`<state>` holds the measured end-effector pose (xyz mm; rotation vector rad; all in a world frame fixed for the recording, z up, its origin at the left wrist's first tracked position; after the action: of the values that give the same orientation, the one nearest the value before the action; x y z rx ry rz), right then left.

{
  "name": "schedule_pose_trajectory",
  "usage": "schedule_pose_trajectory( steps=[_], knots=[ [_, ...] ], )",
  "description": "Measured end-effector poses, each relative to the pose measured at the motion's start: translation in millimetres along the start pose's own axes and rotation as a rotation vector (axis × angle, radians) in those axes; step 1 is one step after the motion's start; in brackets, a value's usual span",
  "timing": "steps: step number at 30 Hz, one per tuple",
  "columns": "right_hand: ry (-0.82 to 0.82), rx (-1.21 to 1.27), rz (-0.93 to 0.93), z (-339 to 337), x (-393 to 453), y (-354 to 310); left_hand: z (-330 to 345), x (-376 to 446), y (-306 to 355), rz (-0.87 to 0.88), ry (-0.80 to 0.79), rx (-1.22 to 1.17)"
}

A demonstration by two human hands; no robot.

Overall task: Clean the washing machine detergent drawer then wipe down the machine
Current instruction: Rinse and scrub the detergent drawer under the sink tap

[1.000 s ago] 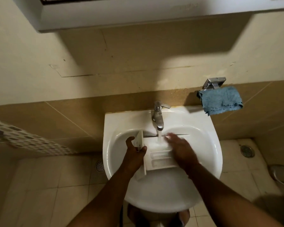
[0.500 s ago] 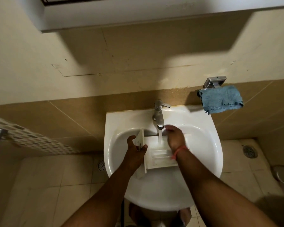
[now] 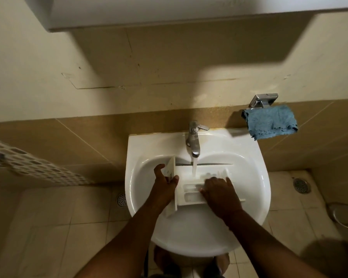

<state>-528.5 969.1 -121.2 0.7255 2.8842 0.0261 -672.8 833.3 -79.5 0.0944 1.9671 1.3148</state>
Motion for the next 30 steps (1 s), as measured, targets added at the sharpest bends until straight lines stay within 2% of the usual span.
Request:
schedule_pose_trajectory(
  steps=[2, 5, 8, 10, 12, 14, 17, 18, 19, 20, 21, 24, 26, 28, 30],
  knots=[
    [-0.015, -0.027, -0.053, -11, 17, -16, 0, 0, 0, 0.013, 0.003, -0.014],
    [-0.279, 0.188, -0.196, -28, 33, -48, 0, -1, 0, 0.033, -0.004, -0.013],
    [-0.384, 0.195, -0.284, -28, 34, -17, 1, -1, 1, 0.016, -0.003, 0.016],
    [-0.477, 0.133, -0.219, -19, 34, 22, 1, -1, 3, 0.007, -0.006, 0.018],
    [-0.571, 0.211, -0.070, -14, 43, 43, 1, -2, 4, 0.005, -0.014, 0.002],
    [-0.467, 0.616, 0.117, -26, 58, 33, 1, -2, 4, 0.010, -0.020, -0.005],
    [-0.286, 1.643, 0.550, -53, 79, -5, 2, -1, 5, 0.015, -0.029, -0.001],
    [-0.282, 1.889, 0.627, -57, 83, -16, 2, -1, 7, 0.010, -0.034, -0.009],
    [-0.303, 2.013, 0.634, -56, 84, -29, 1, -2, 7, 0.007, -0.040, -0.028],
    [-0.323, 1.986, 0.578, -55, 82, -41, 0, -3, 7, 0.000, -0.046, -0.053],
    [-0.295, 1.831, 0.475, -53, 76, -52, -1, -3, 6, 0.001, -0.045, -0.069],
    [-0.118, 1.154, 0.008, -38, 43, -71, -1, -4, 4, 0.007, -0.024, -0.062],
    [-0.005, 0.587, -0.231, -15, 22, -61, 0, -2, 3, 0.005, -0.014, -0.033],
    [0.016, 0.173, -0.217, -8, 9, -36, 0, -1, 2, 0.003, -0.009, -0.014],
    [-0.098, 0.056, -0.099, -11, 12, -13, 0, 0, 1, 0.006, -0.004, -0.016]
  ],
)
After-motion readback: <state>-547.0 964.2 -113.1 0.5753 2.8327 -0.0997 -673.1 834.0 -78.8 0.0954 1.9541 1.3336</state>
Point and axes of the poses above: each hand's wrist, its own x-axis towards the middle knuckle, its own z-axis out of the palm, y = z × x, the point moved 1 cm from there along x, towards the middle knuckle, and after that the axes turned 12 degrees about -x, right-handed, at the moved point
